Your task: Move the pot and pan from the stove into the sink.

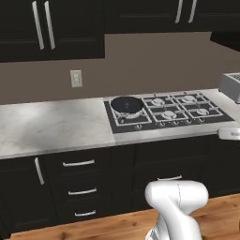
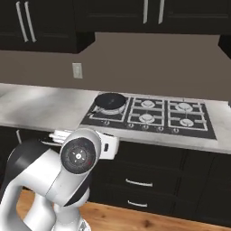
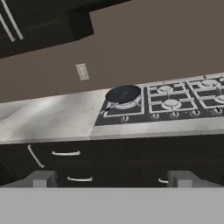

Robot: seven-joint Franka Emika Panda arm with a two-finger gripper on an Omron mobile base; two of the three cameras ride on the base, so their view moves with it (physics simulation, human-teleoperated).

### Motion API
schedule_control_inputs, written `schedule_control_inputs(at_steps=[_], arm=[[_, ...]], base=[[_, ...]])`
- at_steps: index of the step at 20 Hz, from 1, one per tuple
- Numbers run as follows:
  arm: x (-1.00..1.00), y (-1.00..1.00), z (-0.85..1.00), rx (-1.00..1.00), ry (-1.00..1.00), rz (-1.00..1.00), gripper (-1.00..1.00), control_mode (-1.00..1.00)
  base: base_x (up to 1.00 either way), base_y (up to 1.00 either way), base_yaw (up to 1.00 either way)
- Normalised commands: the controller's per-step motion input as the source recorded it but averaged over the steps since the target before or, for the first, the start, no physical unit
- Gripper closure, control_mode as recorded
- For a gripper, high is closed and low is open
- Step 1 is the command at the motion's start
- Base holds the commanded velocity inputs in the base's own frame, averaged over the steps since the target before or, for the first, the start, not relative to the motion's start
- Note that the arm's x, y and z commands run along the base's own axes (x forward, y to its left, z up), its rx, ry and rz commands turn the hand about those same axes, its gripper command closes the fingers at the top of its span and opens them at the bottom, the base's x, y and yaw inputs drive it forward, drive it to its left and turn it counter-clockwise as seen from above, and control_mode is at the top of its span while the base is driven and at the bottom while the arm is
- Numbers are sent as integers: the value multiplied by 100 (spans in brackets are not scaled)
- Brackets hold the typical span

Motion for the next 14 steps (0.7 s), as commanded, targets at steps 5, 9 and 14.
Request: schedule_control_inputs(at_steps=[5,9,14], arm=[[0,0,0,0,0,0,-100,100],[0,0,0,0,0,0,-100,100],[0,0,0,0,0,0,-100,100]], base=[[62,36,-7],[63,37,-7],[65,36,-7]])
